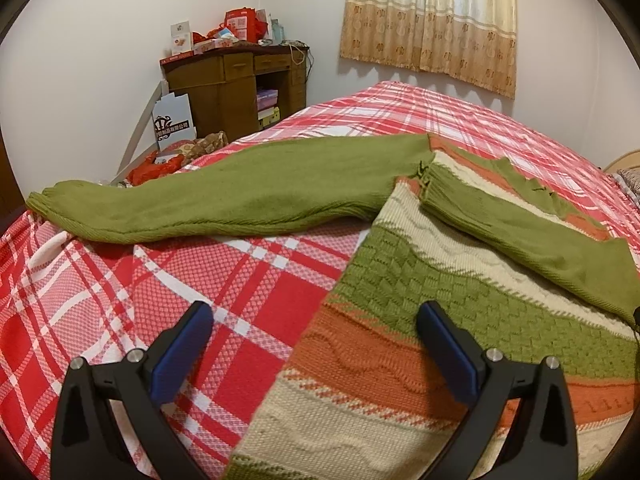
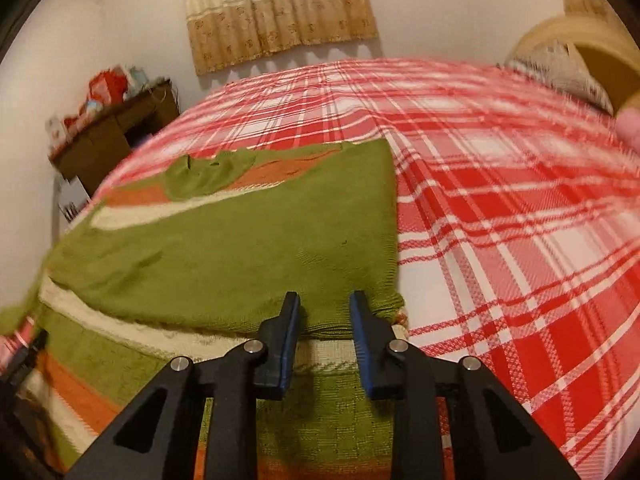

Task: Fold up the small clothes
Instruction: 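Grasp the other green sleeve cuff with the left tool and lift it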

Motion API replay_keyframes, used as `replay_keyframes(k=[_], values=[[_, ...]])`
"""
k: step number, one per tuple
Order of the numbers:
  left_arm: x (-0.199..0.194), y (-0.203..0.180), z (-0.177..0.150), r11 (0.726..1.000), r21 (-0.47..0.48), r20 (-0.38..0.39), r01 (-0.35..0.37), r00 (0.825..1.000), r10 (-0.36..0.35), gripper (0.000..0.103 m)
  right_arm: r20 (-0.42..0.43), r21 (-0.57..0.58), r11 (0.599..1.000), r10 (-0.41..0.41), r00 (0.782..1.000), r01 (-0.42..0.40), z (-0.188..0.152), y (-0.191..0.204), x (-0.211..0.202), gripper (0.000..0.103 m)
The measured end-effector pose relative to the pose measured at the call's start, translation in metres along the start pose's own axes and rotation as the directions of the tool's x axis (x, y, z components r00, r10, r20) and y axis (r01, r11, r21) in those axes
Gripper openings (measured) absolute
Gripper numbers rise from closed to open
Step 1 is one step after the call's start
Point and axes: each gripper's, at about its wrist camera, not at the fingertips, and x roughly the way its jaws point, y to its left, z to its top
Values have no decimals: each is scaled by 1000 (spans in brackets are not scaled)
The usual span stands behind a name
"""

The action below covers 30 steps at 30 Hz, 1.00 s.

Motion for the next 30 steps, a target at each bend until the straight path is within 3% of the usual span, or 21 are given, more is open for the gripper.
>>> replay_keyframes(k=[3,7,9,13,16,20,21,26,28,29,30], values=[[2,1,3,1000,-4,-16,7,1000,-7,103,16,-38,999,-18,1000,19,-4,7,-3,40],[0,6,8,999,6,-54,34,998,-34,103,42,-47,997,58,997,-56,-9,5,-13,62],[-8,18,13,1000,-9,-49,9,999,-9,103,51,-36,996,81,995,-79,-10,3,-15,62],[-27,62,32,993,-112,37,-38,998,42,103,56,-4,993,114,992,-114,-11,-2,-17,62],[-33,120,54,949,-287,63,-134,985,158,103,54,1,993,119,991,-119,-11,-1,-17,62],[-17,198,77,826,-521,-9,-214,969,246,100,48,-8,994,108,993,-108,-11,2,-15,62],[-14,210,80,808,-545,-10,-223,966,259,97,46,-9,994,107,993,-107,-11,2,-15,62],[14,236,95,780,-539,-64,-318,939,338,87,45,-10,994,106,993,-105,-11,3,-15,63],[32,242,94,772,-549,-109,-320,943,314,73,43,-13,995,102,994,-102,-12,3,-13,63],[38,244,93,770,-558,-120,-310,948,294,56,43,-14,995,100,994,-100,-12,4,-13,63],[48,248,92,765,-568,-142,-304,952,273,49,42,-15,995,100,994,-99,-12,4,-13,63]])
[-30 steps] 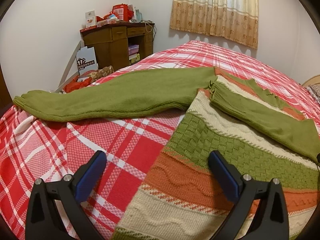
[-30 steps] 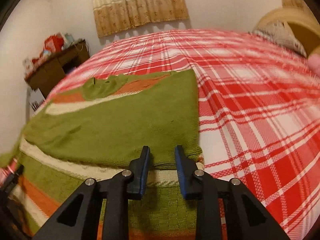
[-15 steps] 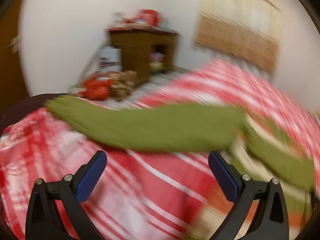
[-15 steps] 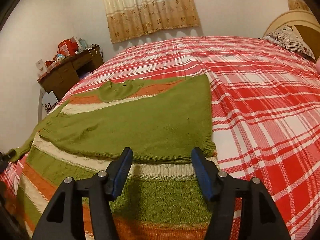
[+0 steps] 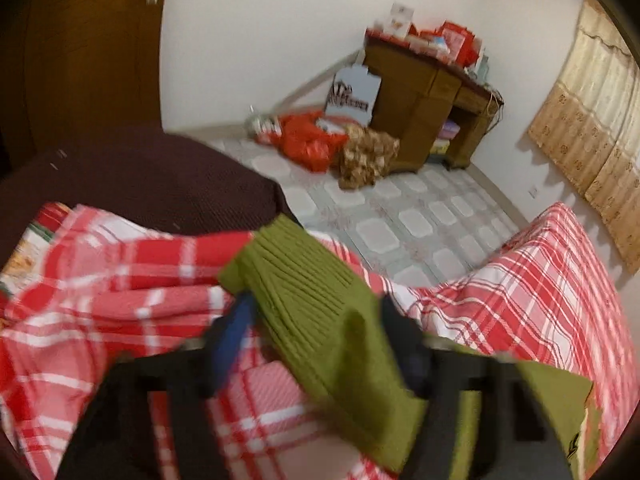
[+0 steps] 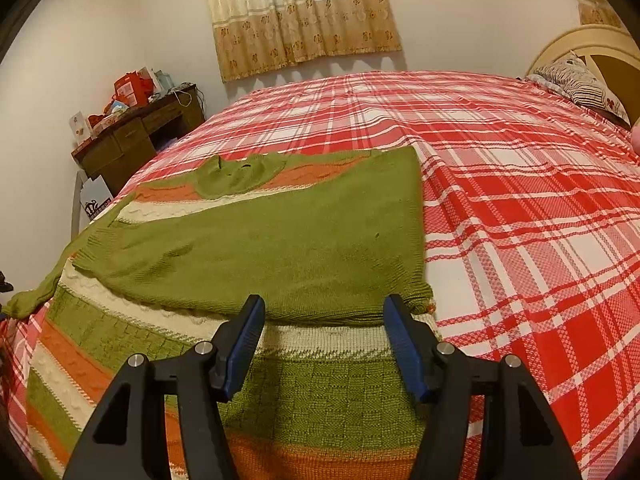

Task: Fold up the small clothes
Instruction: 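Grasp the other green sleeve cuff with the left tool and lift it, then lay the sleeve across the sweater body and open the left tool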

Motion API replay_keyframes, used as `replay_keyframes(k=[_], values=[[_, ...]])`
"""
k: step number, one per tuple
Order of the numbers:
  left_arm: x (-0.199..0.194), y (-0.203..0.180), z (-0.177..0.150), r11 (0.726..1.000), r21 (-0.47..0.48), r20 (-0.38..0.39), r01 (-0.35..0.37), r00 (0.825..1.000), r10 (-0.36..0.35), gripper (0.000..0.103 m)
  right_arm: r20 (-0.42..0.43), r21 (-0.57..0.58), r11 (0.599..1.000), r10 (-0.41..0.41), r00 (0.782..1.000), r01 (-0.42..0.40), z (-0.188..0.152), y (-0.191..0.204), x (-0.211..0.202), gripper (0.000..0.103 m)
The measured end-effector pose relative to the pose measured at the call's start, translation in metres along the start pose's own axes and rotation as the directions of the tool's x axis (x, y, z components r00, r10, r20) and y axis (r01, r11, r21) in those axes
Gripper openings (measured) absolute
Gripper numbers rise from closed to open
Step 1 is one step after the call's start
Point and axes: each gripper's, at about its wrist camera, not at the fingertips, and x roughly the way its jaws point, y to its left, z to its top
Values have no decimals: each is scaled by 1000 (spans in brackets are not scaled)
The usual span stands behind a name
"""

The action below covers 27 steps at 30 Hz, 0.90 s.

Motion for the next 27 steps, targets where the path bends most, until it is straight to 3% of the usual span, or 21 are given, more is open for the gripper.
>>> replay_keyframes(k=[8,14,17,20,21,23,27], values=[[-4,-7,-7,1000,21,29,-23,999,22,16,-1,-1,1000,-1,1000,1,0,0,0,63],[-28,-22,-2,996,89,117,0,993,-10,10,0,1,1000,1,1000,-1,0,0,0,63],[-61,-50,-9,983,168,176,76,979,-106,9,1,2,1000,3,1000,-3,0,0,0,63],[-103,-86,-31,942,296,223,160,947,-231,9,1,1,1000,3,1000,-3,0,-1,1,63],[-118,-101,-42,917,351,233,191,930,-283,8,1,0,1000,3,1000,-3,0,-1,1,63],[-150,-136,-75,841,475,223,259,889,-400,8,1,2,1000,5,1000,-5,0,-2,1,63],[-183,-183,-135,708,600,120,371,834,-539,8,1,2,1000,4,1000,-4,0,-1,1,63]])
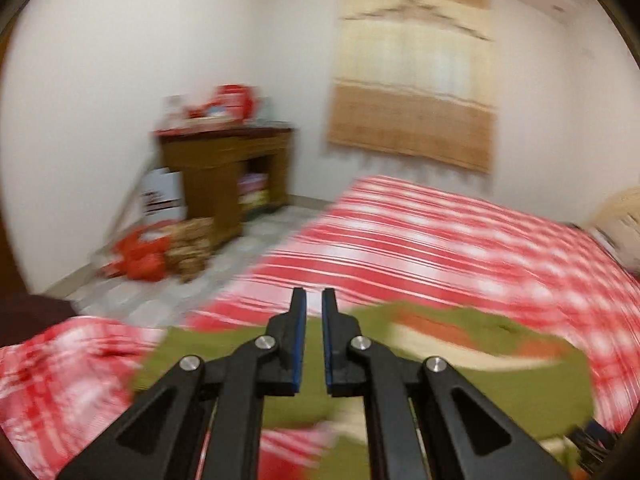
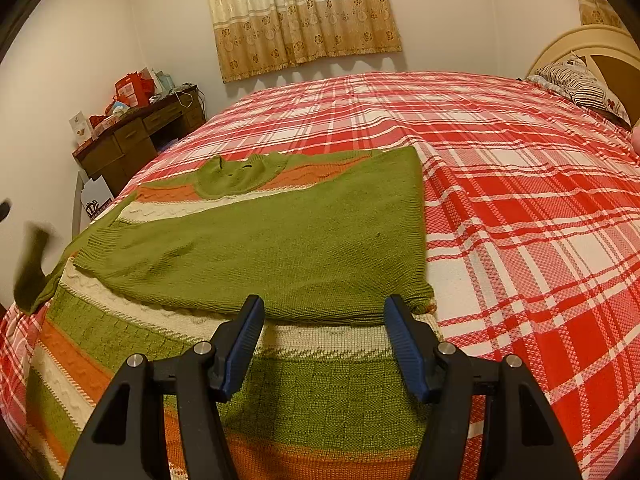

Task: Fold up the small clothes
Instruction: 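Lay the sleeve across the sweater body and open the left tool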

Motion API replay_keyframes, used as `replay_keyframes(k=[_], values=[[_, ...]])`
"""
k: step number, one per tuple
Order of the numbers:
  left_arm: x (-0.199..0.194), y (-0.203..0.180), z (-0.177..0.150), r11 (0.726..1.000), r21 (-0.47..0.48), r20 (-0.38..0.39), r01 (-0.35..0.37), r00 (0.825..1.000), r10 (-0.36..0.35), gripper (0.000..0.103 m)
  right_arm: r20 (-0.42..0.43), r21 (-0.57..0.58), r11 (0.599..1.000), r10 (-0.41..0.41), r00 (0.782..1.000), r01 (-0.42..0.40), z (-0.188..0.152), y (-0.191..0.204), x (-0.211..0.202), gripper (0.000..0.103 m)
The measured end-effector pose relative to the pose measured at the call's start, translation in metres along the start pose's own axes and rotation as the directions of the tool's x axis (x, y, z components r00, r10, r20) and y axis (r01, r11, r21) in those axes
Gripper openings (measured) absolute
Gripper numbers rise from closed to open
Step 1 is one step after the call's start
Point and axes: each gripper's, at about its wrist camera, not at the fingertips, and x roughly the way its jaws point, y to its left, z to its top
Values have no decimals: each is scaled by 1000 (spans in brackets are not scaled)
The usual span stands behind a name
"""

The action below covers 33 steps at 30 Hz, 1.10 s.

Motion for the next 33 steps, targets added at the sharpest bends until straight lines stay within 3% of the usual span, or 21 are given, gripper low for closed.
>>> replay_keyframes(k=[2,6,11,14,16,18,19,21,24,26,28,31,33], values=[[2,-43,-16,996,54,-37,75,997,-73,8,0,0,1000,0,1000,0,0,0,0,64],[11,-87,-43,984,119,-116,129,986,-116,8,2,2,1000,5,1000,-5,0,-1,-1,64],[17,-79,-58,987,99,-204,127,973,-105,9,1,7,1000,17,1000,-17,0,-1,-1,65],[11,-51,-65,995,54,-246,79,967,-63,18,-8,1,1000,30,1000,-30,1,-1,0,71],[10,-24,-72,1000,15,-264,22,964,-17,30,-23,-11,1000,21,1000,-21,2,2,1,71],[4,9,-81,998,-42,-255,-53,966,40,52,-38,-38,999,-15,999,13,8,10,0,71],[1,20,-85,994,-64,-247,-87,967,69,54,-22,-58,998,-7,1000,6,14,22,-7,71],[-5,43,-97,979,-109,-239,-172,961,142,54,21,-68,993,101,995,-100,28,49,-23,71],[-3,52,-114,968,-149,-256,-201,954,158,54,51,-109,958,272,961,-266,49,100,-36,71],[-1,50,-126,967,-141,-260,-214,950,173,54,9,-166,908,392,920,-385,62,148,-33,71],[-6,49,-130,968,-149,-232,-204,958,166,55,-62,-219,850,478,876,-479,69,194,-22,71],[-9,56,-132,965,-200,-226,-167,967,121,57,-177,-301,778,522,834,-551,68,253,2,71],[-13,60,-133,962,-223,-211,-154,972,107,58,-248,-303,751,532,809,-587,66,278,22,71]])
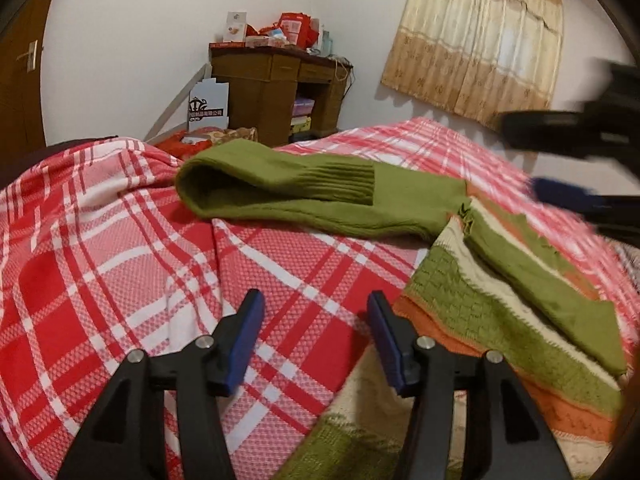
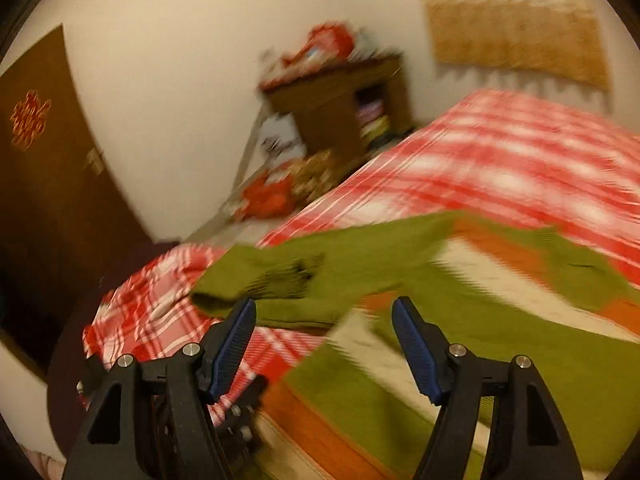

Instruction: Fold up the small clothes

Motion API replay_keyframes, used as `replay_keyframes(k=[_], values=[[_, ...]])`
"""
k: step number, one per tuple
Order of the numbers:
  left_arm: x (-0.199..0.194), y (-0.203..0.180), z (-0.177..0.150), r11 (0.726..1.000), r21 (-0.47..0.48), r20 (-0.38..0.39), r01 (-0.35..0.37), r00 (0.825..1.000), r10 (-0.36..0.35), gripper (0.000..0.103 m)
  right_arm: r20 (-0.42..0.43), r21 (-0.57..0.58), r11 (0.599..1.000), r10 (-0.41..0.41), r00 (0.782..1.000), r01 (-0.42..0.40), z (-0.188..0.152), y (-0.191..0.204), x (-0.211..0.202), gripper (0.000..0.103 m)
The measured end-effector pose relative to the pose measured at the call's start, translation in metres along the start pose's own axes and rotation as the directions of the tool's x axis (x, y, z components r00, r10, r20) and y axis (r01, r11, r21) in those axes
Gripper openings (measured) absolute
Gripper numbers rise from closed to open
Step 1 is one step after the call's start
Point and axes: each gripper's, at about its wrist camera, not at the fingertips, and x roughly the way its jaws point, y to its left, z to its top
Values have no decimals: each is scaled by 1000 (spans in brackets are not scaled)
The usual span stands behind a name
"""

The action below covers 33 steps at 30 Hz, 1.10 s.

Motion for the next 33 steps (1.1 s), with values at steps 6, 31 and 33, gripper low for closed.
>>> replay_keyframes(k=[6,31,33], values=[[-3,11,-5,998,-21,6,63,998,-63,79,-137,24,994,112,984,-110,9,2,88,71],[6,-7,-1,995,32,-5,90,996,-90,103,60,-252,968,27,998,-11,68,37,21,5],[7,-9,-1,996,39,-7,80,997,-80,103,125,-260,965,-6,992,38,77,32,-14,5]])
